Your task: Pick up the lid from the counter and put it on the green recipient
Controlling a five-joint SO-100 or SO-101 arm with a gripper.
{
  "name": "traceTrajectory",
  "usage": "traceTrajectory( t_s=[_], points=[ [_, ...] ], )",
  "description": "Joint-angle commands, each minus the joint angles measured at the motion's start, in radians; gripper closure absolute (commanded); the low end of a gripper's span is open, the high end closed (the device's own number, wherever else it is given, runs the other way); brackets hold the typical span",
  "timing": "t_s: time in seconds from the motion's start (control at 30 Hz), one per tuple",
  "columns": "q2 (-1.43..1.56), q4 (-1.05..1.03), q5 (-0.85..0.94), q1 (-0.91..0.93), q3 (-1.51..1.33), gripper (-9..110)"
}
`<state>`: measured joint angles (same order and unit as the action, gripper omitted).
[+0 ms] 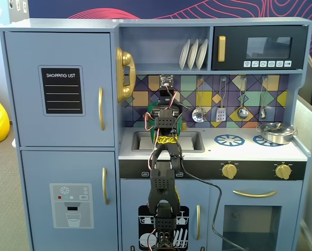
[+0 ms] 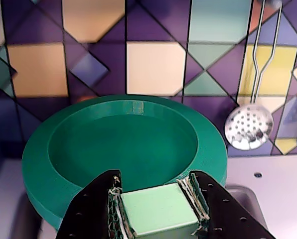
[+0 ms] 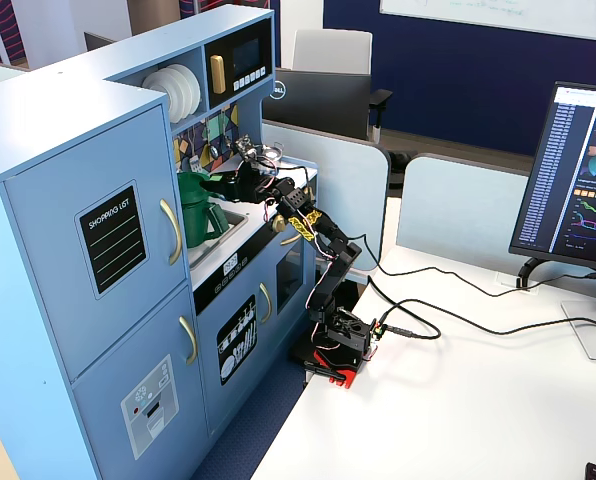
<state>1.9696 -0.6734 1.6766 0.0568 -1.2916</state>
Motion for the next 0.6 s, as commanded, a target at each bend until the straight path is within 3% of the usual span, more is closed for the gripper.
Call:
traceTrajectory(
  t_s=[0.0, 0.57],
  points=[
    [-0.009, 0.035, 0.014, -0.015, 0.083, 102],
    [-0.044, 0.046, 0.0, -0.008, 0.067, 102]
  ],
)
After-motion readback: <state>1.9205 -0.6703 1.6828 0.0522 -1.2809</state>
